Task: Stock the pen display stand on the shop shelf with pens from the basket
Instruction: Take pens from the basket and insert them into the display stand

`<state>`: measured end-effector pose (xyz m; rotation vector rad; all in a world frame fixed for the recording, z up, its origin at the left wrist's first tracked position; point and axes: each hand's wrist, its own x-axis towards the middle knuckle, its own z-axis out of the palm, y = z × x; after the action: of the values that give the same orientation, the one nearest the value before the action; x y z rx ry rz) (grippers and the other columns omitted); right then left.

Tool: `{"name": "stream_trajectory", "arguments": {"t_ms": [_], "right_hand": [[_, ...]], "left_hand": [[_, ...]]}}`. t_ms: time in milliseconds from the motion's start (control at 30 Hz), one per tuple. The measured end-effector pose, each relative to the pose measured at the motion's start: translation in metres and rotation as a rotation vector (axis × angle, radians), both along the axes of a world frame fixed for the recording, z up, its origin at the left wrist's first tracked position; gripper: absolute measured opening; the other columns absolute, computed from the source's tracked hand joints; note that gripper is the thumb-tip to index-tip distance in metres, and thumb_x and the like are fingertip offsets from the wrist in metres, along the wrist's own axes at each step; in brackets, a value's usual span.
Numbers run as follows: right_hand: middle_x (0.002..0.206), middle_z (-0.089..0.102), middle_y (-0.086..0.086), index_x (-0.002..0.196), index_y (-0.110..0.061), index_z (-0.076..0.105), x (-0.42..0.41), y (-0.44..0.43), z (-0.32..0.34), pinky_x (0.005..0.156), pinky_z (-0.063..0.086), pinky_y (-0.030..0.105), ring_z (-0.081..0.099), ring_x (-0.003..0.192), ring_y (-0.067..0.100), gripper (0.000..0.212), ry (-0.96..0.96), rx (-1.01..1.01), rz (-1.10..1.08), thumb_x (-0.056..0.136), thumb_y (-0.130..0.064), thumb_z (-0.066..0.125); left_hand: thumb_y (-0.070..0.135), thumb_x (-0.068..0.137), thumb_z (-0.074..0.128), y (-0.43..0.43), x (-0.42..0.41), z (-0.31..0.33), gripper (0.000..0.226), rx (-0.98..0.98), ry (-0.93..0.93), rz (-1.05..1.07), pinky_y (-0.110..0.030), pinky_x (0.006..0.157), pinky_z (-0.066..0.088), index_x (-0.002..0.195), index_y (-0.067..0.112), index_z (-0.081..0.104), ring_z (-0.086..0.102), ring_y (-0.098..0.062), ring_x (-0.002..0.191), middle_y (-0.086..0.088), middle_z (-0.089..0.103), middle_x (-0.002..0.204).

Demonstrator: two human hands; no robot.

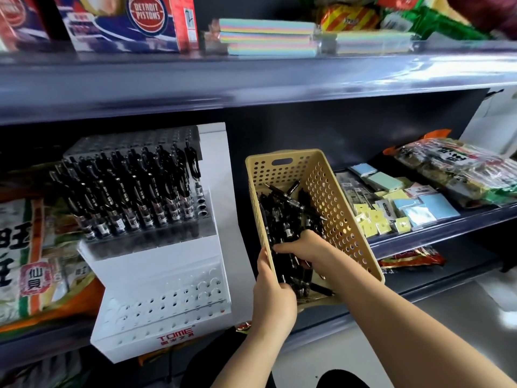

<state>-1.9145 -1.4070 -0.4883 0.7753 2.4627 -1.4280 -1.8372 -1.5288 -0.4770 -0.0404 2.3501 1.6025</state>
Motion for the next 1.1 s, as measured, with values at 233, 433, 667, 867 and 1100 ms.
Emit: {"name": "stream_trajectory", "arguments": {"t_ms": [233,433,667,867,1100], "right_hand": [[0.085,0.056,0.015,0.108,0.004,0.054,0.002,0.011,0.013,0.048,0.036,0.025,0.048,0.063,0.021,0.032,0.074,-0.089,-0.066,0.080,-0.010,0.058],[0.129,0.049,0.016,0.135,-0.002,0.035,0.001,0.018,0.052,0.091,0.035,0.032,0.046,0.117,0.029,0.050,0.226,-0.092,-0.116,0.091,-0.014,0.054],[0.079,0.054,0.011,0.088,-0.008,0.048,0.006,0.013,0.076,0.055,0.056,0.032,0.053,0.060,0.018,0.010,0.282,-0.438,-0.180,0.093,0.000,0.050],[0.074,0.053,0.008,0.097,-0.005,0.045,0.001,0.021,0.093,0.047,0.053,0.025,0.056,0.052,0.013,0.009,0.504,-0.726,-0.345,0.093,-0.006,0.053],[0.072,0.055,0.007,0.093,-0.004,0.050,0.014,0.016,0.098,0.054,0.054,0.027,0.057,0.051,0.013,0.007,0.507,-0.955,-0.267,0.095,-0.010,0.050]], "left_hand": [[-0.003,0.092,0.030,0.003,-0.010,0.006,0.067,0.090,-0.068,0.031,-0.021,0.058,0.057,0.145,0.035,0.015,0.060,-0.019,0.093,-0.004,0.050,0.131],[0.001,0.090,0.031,0.002,-0.023,0.010,0.063,0.190,-0.147,0.065,-0.044,0.072,0.059,0.141,0.038,0.023,0.065,-0.030,0.091,0.009,0.050,0.111],[-0.002,0.094,0.034,0.005,-0.040,0.032,0.066,0.319,-0.212,0.107,-0.030,0.049,0.058,0.148,0.034,0.019,0.065,-0.028,0.090,0.003,0.030,0.148],[0.010,0.099,0.038,0.012,-0.067,0.034,0.047,0.421,-0.157,0.199,-0.033,0.052,0.059,0.139,0.034,0.036,0.061,-0.029,0.101,0.001,0.043,0.137],[0.031,0.101,0.035,0.011,-0.078,0.022,0.040,0.460,-0.102,0.149,-0.045,0.084,0.056,0.142,0.029,0.037,0.049,-0.027,0.122,0.000,0.042,0.143]]}}
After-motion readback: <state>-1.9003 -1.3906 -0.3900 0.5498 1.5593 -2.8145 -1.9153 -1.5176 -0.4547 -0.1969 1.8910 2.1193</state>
